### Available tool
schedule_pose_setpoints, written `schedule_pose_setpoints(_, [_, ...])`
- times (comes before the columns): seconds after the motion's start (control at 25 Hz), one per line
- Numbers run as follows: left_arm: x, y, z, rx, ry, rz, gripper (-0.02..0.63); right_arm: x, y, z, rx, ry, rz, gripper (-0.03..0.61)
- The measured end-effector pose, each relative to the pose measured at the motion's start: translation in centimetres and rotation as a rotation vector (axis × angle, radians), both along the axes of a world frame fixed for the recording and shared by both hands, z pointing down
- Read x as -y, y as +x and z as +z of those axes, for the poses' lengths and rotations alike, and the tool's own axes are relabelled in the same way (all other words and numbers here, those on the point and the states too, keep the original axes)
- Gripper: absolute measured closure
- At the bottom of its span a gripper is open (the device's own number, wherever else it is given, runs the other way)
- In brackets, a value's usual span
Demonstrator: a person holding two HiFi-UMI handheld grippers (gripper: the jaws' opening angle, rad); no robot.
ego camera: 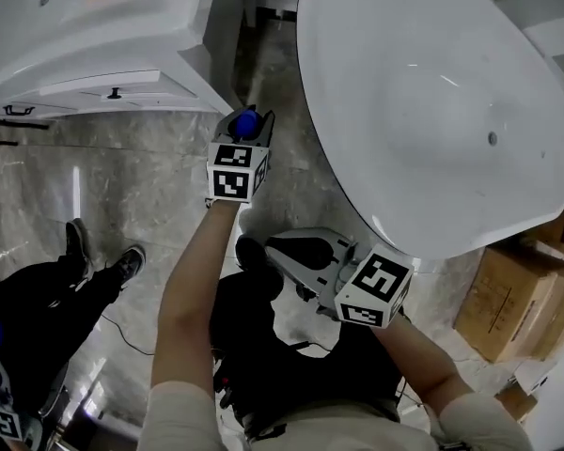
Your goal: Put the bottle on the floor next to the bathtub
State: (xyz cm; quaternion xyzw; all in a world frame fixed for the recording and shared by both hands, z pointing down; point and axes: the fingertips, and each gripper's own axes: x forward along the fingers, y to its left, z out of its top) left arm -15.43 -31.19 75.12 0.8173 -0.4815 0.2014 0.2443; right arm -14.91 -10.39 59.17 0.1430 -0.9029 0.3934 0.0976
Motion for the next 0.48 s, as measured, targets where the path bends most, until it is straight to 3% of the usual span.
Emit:
schedule_pose_setpoints(0.12, [2.0, 0.7, 3.5, 0.007, 0.04, 0.038, 0.431, 1.3, -0.3, 4.7, -0.024, 0.042, 0.003, 0.551])
schedule_pose_setpoints(0.36, [4.9, 1.2, 10.8, -0.004, 0.101, 0.044, 0.431, 1.4, -0.8, 13.8, -0.173, 0.206, -0.082, 0.551])
schedule_pose_setpoints(0.48, [5.6, 1.7, 14.7, -0.003, 0.112, 0.039, 0.431, 1.5, -1.1, 16.8, -0.176, 0.233, -0.093, 0.551])
